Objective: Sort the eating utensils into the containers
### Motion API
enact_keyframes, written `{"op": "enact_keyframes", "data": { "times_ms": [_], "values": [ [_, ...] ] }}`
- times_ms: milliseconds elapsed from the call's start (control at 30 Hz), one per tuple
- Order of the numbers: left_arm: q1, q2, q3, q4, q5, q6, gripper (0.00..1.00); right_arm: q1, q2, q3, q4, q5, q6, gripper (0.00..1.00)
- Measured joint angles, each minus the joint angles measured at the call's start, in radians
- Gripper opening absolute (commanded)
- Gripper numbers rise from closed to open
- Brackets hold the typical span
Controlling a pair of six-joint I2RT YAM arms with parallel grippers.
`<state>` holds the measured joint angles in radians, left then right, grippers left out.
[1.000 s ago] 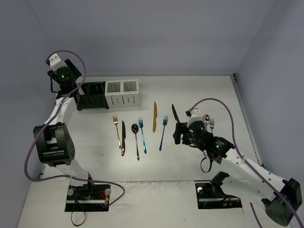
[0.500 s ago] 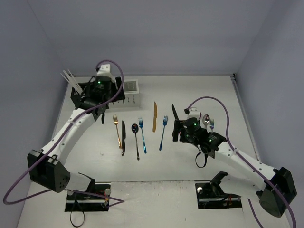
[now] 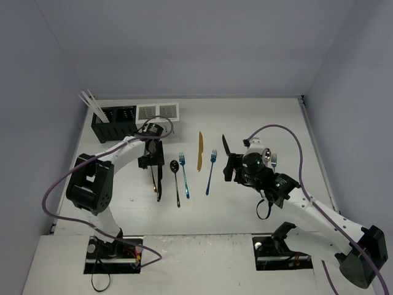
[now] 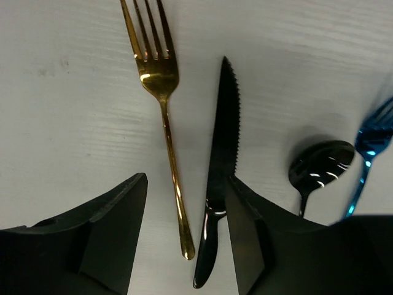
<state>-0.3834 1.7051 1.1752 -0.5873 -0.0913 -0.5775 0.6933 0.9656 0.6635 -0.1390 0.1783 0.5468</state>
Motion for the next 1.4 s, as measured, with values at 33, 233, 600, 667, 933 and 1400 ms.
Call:
{"op": "enact_keyframes", "data": {
  "times_ms": [33,233,600,667,933,1400],
  "values": [
    [0.008,0.016,-0.003,0.0,0.004,-0.004,0.46,0.0,-0.007,-0.001,0.0,0.0,0.0,0.68],
    [0.054,0.059,-0.018,0.013,0.007,-0.034,0.38,0.0,-0.019,-0.007,0.0,0.0,-0.001,0.68],
    [0.061,0.059,-0.068,0.101,-0.006,-0.092,0.16,-0.001,-0.032,-0.037,-0.003,0.0,-0.001,0.68],
    [0.061,0.059,-0.073,0.119,-0.008,-0.103,0.06,-0.001,-0.035,-0.038,-0.003,0.0,-0.001,0.68],
    [0.049,-0.009,-0.151,0.165,-0.024,-0.122,0.0,-0.001,-0.043,-0.04,-0.003,0.0,-0.001,0.68],
    [0.11,-0.53,-0.054,0.189,-0.14,0.045,0.0,-0.006,-0.051,-0.04,-0.003,-0.006,-0.008,0.68]
  ]
}}
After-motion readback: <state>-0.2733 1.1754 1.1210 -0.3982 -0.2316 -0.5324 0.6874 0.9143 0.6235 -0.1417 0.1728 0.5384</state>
